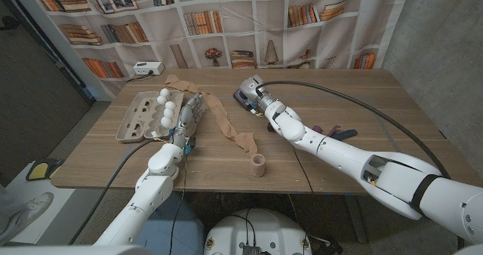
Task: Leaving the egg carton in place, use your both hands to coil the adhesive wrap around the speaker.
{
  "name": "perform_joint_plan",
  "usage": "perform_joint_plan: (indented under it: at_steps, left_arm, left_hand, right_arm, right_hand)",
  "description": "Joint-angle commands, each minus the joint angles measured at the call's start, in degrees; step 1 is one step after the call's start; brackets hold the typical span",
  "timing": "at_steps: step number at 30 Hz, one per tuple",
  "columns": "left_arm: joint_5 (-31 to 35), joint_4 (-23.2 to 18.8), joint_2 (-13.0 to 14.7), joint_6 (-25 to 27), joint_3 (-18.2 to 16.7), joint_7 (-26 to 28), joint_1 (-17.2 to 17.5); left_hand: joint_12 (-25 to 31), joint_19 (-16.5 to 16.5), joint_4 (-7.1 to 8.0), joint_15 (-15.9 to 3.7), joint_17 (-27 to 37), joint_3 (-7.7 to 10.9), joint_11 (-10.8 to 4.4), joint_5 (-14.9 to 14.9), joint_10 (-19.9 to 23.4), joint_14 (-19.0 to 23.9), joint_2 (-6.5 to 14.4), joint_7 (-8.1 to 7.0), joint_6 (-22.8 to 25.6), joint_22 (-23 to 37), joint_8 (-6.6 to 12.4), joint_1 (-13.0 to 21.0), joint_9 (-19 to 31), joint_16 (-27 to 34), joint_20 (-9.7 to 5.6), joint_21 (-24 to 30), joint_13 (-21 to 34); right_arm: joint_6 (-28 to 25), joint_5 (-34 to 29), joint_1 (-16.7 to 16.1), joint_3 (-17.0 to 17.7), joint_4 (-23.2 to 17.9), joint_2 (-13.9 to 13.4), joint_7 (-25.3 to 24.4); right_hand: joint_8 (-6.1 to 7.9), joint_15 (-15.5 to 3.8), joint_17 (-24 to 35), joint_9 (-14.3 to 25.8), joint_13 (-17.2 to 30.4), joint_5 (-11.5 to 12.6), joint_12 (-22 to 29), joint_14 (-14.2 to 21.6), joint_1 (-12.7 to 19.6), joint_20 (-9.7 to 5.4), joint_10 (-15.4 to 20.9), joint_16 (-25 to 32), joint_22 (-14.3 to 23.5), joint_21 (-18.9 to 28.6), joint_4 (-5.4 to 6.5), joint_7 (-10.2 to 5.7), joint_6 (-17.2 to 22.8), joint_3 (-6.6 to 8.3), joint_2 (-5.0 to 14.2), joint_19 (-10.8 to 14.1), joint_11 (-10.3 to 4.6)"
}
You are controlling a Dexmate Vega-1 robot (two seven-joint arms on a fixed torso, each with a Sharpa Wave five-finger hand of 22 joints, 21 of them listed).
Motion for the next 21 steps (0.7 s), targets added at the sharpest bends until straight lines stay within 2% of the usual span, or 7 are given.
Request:
perform_joint_plan:
  at_steps: [1,3,13,21]
  left_arm:
    - [0.1,-0.2,-0.1,0.0,0.0,0.1,0.2]
    - [0.2,-0.2,-0.1,0.0,0.0,0.1,0.1]
    - [0.4,-0.8,0.1,0.4,0.2,0.3,0.2]
    - [1.0,-2.1,0.7,0.9,0.1,1.0,0.5]
  left_hand:
    - [0.1,0.5,0.08,0.12,0.2,-0.23,0.22,0.1,0.4,0.2,0.1,-0.08,0.3,0.2,0.11,-0.1,0.1,0.3,-0.25,0.1,0.2]
    - [0.0,0.5,0.09,0.14,0.2,-0.23,-0.11,0.2,0.3,0.1,0.1,-0.08,0.3,0.2,0.10,-0.1,0.1,0.3,-0.25,0.1,0.2]
    - [0.1,0.6,0.10,0.13,0.2,-0.26,0.12,0.2,0.5,0.2,0.1,-0.11,0.3,0.2,0.11,-0.1,0.1,0.3,-0.27,0.1,0.2]
    - [0.1,0.6,0.10,0.13,0.2,-0.26,0.19,0.2,0.6,0.2,0.2,-0.08,0.3,0.2,0.11,-0.1,0.1,0.3,-0.30,0.1,0.2]
  right_arm:
    - [-0.7,5.0,-1.1,2.1,-2.4,-1.2,-3.1]
    - [-0.7,6.2,-1.4,2.7,-3.0,-1.3,-3.5]
    - [-0.6,10.9,-2.9,5.0,-6.1,-2.8,-5.4]
    - [-0.3,18.5,-5.6,9.0,-12.3,-4.6,-3.9]
  right_hand:
    - [0.17,-5.88,0.3,0.2,0.4,0.4,0.9,0.4,1.9,-5.12,2.5,-0.3,0.0,0.6,1.49,-0.04,0.4,1.94,2.50,0.2,1.19]
    - [0.16,-5.89,0.3,0.2,0.5,0.4,1.0,0.4,1.9,-5.17,2.5,-0.4,0.0,0.8,1.45,0.05,0.5,1.97,2.47,0.3,1.12]
    - [0.05,-5.90,0.6,0.2,1.0,0.3,1.3,0.9,1.8,-5.16,2.9,-0.6,-0.2,1.6,1.37,0.19,0.7,2.07,2.46,0.3,1.31]
    - [-0.02,-5.88,0.8,0.2,1.3,0.3,1.4,1.4,1.8,-5.10,2.9,-0.7,-0.3,2.2,1.31,0.29,0.9,2.12,2.46,0.4,1.47]
